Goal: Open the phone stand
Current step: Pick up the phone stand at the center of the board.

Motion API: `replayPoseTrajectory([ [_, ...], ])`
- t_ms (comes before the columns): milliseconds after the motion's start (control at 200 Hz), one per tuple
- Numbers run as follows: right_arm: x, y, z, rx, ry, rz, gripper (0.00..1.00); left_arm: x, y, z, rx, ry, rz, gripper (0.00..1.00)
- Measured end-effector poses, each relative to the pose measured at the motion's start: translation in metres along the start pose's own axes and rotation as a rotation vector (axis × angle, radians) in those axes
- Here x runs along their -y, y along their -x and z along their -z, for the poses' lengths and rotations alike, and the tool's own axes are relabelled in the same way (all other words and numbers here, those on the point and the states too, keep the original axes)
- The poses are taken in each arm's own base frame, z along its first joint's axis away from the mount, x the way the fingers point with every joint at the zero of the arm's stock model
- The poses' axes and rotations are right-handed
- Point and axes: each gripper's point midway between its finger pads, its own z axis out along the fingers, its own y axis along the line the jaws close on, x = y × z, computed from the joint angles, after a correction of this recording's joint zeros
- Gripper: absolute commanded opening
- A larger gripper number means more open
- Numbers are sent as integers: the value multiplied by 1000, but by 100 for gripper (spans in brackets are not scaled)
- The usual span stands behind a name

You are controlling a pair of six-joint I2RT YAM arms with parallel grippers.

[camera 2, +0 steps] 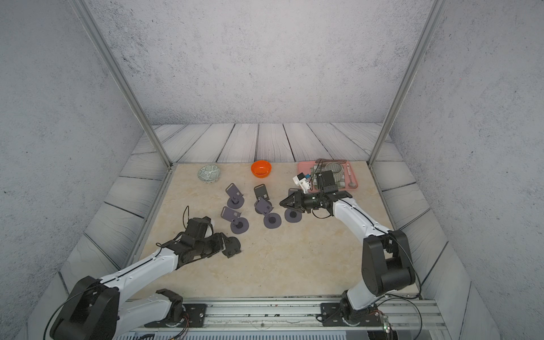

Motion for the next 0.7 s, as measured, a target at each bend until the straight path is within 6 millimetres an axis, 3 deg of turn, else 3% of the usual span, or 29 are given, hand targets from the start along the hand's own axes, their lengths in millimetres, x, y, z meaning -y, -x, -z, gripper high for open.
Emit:
replayPoseTrajectory([
  [701, 3, -2, -6, -28, -13, -14, 26, -7, 9, -15, 6, -17, -55, 55],
])
